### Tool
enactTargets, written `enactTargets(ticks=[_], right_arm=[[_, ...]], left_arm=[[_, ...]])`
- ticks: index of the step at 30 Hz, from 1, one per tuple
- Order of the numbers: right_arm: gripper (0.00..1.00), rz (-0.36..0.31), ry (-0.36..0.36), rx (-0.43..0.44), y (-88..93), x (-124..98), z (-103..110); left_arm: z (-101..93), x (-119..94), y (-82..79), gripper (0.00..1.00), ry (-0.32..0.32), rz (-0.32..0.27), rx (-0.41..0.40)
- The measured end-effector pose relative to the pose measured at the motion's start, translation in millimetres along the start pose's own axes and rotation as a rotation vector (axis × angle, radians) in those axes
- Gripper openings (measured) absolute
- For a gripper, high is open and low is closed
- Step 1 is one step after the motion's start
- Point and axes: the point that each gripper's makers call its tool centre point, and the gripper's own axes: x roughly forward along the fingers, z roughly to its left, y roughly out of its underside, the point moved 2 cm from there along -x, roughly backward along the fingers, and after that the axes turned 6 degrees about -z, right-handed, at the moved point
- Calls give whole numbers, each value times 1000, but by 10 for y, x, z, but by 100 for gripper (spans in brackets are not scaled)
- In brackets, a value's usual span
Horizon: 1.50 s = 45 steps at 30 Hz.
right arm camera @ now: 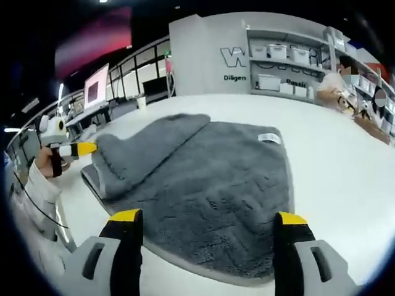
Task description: Open the folded towel by lifting each exposed corner and separating the folded layers until the towel lies flat within the target outline without major curled edges
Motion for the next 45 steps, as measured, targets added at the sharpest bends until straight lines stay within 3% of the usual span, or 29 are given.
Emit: enactTargets(ticks=[6, 28, 43, 45], right_arm=[[79, 36, 42, -87, 70, -14, -77], [83, 41, 15, -95, 83, -22, -70], [83, 34, 14, -94, 81, -19, -68], [83, 31, 14, -93, 81, -19, -67]], left_arm=[[1, -3, 13, 2, 1, 1, -4], [188, -140, -23, 2, -42, -17, -15], [398, -312, -30, 2, -114, -8, 22], [469, -356, -12, 2, -147, 9, 48]])
